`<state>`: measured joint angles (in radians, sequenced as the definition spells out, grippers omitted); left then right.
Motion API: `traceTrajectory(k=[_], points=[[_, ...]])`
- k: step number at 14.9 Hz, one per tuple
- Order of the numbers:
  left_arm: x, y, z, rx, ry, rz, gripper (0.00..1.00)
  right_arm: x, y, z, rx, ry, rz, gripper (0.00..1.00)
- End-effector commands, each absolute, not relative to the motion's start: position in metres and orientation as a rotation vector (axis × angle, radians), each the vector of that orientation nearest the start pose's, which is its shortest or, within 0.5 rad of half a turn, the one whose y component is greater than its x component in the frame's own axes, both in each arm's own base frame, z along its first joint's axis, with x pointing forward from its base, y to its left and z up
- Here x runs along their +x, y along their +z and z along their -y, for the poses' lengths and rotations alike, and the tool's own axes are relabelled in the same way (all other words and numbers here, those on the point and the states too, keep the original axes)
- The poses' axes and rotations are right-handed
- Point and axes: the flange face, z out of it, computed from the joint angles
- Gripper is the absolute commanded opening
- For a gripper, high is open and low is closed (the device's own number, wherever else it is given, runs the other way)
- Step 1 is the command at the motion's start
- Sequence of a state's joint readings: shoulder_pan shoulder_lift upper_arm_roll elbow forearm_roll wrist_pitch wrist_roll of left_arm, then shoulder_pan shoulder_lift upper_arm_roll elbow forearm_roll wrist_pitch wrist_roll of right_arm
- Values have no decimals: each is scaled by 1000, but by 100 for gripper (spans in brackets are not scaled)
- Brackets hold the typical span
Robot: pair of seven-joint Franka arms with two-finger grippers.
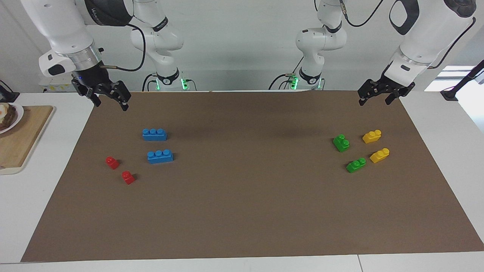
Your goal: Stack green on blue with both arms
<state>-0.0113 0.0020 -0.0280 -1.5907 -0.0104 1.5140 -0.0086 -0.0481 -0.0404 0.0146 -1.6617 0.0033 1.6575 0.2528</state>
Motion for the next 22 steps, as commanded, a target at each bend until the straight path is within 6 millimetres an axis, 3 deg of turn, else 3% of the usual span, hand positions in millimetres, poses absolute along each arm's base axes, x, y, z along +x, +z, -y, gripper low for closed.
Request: traceTrajectory(k=[1,6,8,12,18,22], points=[[547,608,23,-3118,80,-19,100,550,588,23,-3073,-54,-649,100],[541,568,15,-3121,42,6,100,555,533,31,-2782,75,-1242,100],[541,550,3,-3120,30,40,100,563,515,35,-2649,134,-1459,100],[534,493,4,-3120,42,52,100,580,471,43,-2488,214,-1617,100],[517,415,5,-3118,17,177,100,587,408,41,-2325,291,-1729,100],[503,379,7,-3118,43,175,100,575,367,38,-2259,306,-1774,100]])
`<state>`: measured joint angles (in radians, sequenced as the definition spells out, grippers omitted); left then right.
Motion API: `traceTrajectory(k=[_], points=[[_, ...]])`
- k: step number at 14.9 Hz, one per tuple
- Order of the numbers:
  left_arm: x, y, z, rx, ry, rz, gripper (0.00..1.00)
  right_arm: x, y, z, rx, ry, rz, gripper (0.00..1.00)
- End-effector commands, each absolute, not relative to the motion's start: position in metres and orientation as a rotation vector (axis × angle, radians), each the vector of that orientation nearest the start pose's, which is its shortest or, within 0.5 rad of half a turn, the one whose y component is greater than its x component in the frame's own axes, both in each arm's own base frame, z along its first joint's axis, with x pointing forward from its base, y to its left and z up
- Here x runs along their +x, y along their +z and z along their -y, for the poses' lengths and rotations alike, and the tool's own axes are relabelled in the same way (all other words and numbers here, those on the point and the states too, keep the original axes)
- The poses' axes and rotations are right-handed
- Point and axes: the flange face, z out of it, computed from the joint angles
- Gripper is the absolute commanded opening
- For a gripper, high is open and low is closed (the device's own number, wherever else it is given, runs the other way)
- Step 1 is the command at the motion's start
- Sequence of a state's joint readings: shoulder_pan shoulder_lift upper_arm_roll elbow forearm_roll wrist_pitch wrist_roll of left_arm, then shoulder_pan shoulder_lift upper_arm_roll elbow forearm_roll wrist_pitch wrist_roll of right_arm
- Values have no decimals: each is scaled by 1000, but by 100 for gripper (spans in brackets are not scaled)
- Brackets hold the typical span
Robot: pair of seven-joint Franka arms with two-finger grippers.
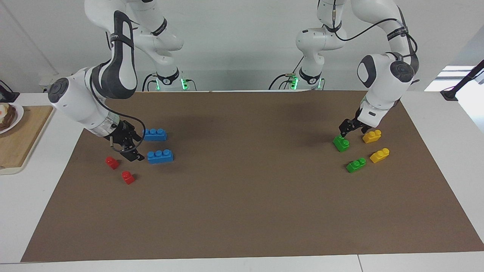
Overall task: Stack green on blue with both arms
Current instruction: 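Grasp the green brick with the left gripper while the right gripper grasps the blue brick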
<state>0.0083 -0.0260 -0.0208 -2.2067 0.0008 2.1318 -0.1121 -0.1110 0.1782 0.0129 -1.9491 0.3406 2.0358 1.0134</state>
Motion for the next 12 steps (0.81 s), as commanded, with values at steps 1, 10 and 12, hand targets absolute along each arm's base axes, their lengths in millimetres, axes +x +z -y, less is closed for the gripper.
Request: traceTrajectory(k=[1,10,12], points=[[501,373,6,-3116,53,198,100,574,359,38,-2247,305,-1783,100],[502,330,10,-3111,52,284,98,558,292,37,-2266,379,-1750,100],[500,325,10,-3109,50,303,91,559,280,38,-2281,375,-1738,100]])
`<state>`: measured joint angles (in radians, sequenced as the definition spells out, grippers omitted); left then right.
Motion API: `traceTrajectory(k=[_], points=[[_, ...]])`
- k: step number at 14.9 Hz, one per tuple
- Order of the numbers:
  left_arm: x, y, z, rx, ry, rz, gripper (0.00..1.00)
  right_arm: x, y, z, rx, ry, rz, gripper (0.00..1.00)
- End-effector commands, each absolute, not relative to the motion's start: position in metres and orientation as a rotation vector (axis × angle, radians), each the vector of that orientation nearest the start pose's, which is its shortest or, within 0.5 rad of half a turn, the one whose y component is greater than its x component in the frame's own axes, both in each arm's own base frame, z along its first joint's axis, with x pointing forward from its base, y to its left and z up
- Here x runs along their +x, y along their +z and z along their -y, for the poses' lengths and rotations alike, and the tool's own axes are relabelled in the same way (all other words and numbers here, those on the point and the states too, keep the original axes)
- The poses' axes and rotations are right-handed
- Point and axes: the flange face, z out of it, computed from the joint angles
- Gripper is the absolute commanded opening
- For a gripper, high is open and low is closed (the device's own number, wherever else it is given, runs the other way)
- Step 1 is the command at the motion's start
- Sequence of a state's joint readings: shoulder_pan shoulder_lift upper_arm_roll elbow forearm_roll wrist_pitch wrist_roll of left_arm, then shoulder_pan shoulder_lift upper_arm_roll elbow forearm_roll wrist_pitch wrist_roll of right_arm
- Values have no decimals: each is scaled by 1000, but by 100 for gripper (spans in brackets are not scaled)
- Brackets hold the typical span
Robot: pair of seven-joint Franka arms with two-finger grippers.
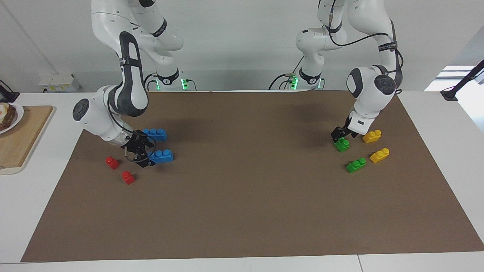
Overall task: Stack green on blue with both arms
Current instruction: 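Grasp the green brick with the left gripper while the right gripper grasps the blue brick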
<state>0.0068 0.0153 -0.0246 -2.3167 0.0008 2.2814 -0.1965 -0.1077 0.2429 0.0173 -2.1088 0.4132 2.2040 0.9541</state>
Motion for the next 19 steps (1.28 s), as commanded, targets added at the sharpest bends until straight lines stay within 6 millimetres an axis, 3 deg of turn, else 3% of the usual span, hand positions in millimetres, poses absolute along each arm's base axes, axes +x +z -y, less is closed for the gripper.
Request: traceTrajectory(k=[1,5,8,10,11,12,14,15,17,19], points=[[498,321,10,-3108,47,322,86,559,277,38,-2272,377,-1742,100],[494,313,10,-3107,40,338,77,561,277,39,-2227,368,-1761,100],[491,311,10,-3106,50,338,56,561,278,46,-2221,362,-1764,96],[491,311,10,-3106,50,338,31,561,278,47,-2216,362,-1768,94],[493,312,10,-3106,47,338,11,561,278,47,-2216,362,-1768,89],[493,312,12,-3106,54,333,0,561,278,48,-2215,364,-1769,83],[495,315,15,-3102,54,364,0,560,278,56,-2200,361,-1784,63],[498,315,17,-3093,56,423,0,561,278,57,-2182,360,-1790,47],[509,329,25,-3086,53,478,0,563,278,59,-2128,340,-1811,19],[520,349,27,-3071,88,540,0,565,278,58,-2125,334,-1812,0]])
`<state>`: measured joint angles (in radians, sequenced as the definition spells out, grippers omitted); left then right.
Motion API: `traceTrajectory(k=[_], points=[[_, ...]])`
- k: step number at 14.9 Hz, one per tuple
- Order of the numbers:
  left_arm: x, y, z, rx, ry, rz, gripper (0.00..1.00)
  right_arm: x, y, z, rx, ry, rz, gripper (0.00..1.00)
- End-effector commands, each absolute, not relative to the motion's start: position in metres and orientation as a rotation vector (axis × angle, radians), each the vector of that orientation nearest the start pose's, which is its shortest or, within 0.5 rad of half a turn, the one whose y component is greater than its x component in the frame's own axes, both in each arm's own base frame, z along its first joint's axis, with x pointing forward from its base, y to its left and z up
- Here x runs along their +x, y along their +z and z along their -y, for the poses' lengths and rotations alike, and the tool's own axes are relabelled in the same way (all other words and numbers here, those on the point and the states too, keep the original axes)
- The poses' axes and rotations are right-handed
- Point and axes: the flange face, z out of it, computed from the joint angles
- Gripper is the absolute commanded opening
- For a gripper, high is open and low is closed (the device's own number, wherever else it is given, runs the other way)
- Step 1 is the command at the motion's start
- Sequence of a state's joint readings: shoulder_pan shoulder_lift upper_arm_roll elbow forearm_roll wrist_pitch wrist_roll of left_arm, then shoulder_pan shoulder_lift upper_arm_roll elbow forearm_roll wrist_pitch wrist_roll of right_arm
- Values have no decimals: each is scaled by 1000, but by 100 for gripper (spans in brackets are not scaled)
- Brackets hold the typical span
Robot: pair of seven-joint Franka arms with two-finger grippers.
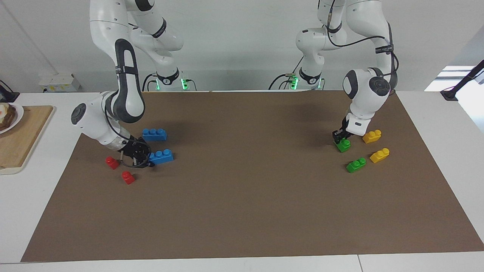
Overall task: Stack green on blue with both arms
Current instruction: 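Grasp the green brick with the left gripper while the right gripper grasps the blue brick, then lift the green brick with the left gripper while the right gripper carries the blue brick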
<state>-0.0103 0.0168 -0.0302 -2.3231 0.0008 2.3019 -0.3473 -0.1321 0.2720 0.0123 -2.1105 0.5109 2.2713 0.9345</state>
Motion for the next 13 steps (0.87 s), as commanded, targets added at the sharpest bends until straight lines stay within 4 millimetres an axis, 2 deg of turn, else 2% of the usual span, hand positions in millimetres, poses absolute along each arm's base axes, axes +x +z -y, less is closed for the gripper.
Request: traceTrajectory(k=[1,3,5,7,9,11,12,13], points=[[523,357,28,-3067,92,563,0,565,278,60,-2123,329,-1813,0],[526,369,29,-3061,90,620,0,568,280,61,-2118,325,-1814,0],[526,370,33,-3030,96,751,0,579,289,57,-2112,318,-1806,0],[527,372,43,-2995,85,875,0,597,310,44,-2074,341,-1806,0],[528,374,55,-2955,79,996,0,611,332,12,-2103,358,-1746,0],[526,373,67,-2916,88,1090,0,627,351,-29,-2065,355,-1780,0],[527,374,68,-2900,85,1140,0,634,361,-54,-2045,356,-1796,0],[527,374,71,-2887,87,1186,0,638,367,-87,-2047,358,-1790,0]])
